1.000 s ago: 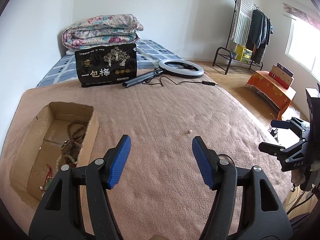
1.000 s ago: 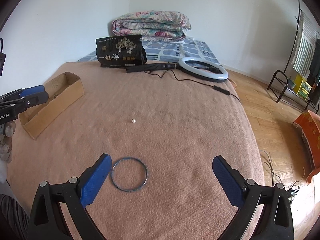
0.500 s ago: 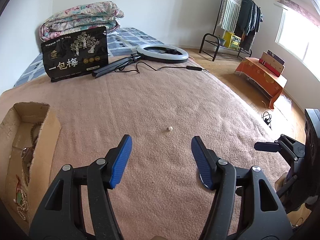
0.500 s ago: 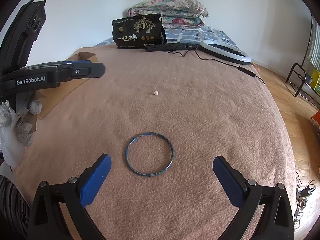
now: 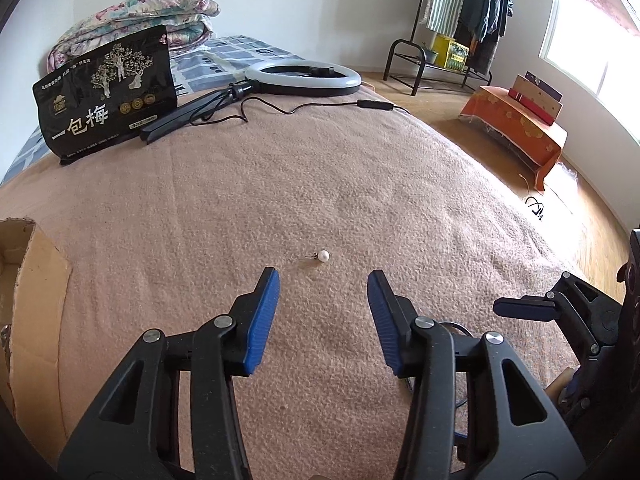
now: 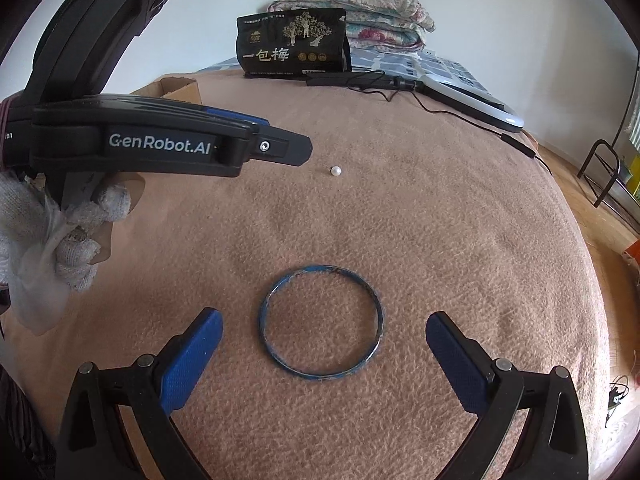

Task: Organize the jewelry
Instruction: 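Close the right tool on the blue bangle while the left tool grips the pearl stud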

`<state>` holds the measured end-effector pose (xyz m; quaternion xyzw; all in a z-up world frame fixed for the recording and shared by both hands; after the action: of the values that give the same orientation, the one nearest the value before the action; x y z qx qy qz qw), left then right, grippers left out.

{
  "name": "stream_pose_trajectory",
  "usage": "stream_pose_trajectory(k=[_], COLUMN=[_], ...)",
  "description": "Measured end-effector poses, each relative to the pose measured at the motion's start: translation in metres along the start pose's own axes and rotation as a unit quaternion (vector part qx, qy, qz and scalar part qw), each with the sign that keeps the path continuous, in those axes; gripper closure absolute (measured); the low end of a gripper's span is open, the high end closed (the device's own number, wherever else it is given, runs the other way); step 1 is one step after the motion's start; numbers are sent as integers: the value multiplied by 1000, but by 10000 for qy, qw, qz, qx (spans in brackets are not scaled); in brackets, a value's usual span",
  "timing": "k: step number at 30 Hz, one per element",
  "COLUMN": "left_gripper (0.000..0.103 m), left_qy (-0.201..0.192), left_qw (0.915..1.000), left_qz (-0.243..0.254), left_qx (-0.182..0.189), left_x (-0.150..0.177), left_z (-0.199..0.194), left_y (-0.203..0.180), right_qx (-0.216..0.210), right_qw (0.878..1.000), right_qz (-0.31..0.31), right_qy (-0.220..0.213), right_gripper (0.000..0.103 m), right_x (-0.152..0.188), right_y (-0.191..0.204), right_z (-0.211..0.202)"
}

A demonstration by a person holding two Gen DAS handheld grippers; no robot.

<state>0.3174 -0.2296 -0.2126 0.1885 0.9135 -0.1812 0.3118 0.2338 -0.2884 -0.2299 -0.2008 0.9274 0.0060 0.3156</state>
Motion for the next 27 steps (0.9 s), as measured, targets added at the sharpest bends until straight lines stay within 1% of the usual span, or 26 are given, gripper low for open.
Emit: stream_pose_trajectory(k=[3,6,7,9,13,17,19,20,21,22,24,26,27], left_gripper=[56,56,60,65,65,65,66,67,71,73,74,79,85], left_qy=[33,67,80,137,189,186,198,202,217,236,272,309,322], left_qw=[10000,10000,10000,9999,9998,9998,9998,9998,9997,9997,9996,9994,9994], left_qz=[42,22,10,-2,59,79,81,84,88,87,90,88,82], left_qx=[1,10,19,22,-8,-17,-35,-43,-52,-60,-74,-92,-102], left_x=[-1,-2,-2,-2,-2,-4,-5,-5,-6,-6,-6,-5,-4], left_z=[9,19,22,29,39,45,48,49,50,52,56,59,60], left_y=[-1,0,0,1,0,-1,-1,-1,-1,-1,-1,-1,0], right_qx=[89,109,120,73,101,208,237,244,245,252,268,262,264], right_qw=[9999,9998,9997,9995,9991,9983,9980,9978,9977,9976,9975,9974,9975], right_qz=[-23,32,57,131,240,367,431,463,492,509,526,535,529], right_qy=[68,178,222,276,336,393,404,408,409,404,399,396,397], right_gripper=[2,9,11,13,23,26,30,31,31,31,31,31,31], right_x=[0,2,3,4,4,5,4,4,4,4,6,6,7], right_y=[-2,-6,-7,-11,-20,-33,-40,-43,-46,-48,-50,-51,-52], right_z=[6,11,13,17,20,22,23,24,24,24,24,24,24])
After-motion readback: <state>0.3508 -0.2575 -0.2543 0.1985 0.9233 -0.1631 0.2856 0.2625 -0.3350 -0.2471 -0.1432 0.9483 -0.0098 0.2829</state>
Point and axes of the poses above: each gripper's, at about its wrist camera, not at the fingertips, and z roughly the way its jaws point, y to its left, x to its underside, the point moved 7 cm from there along z, roughly the way its jaws point, and after that the axes turned 8 degrees about -z, right-handed, at the moved point
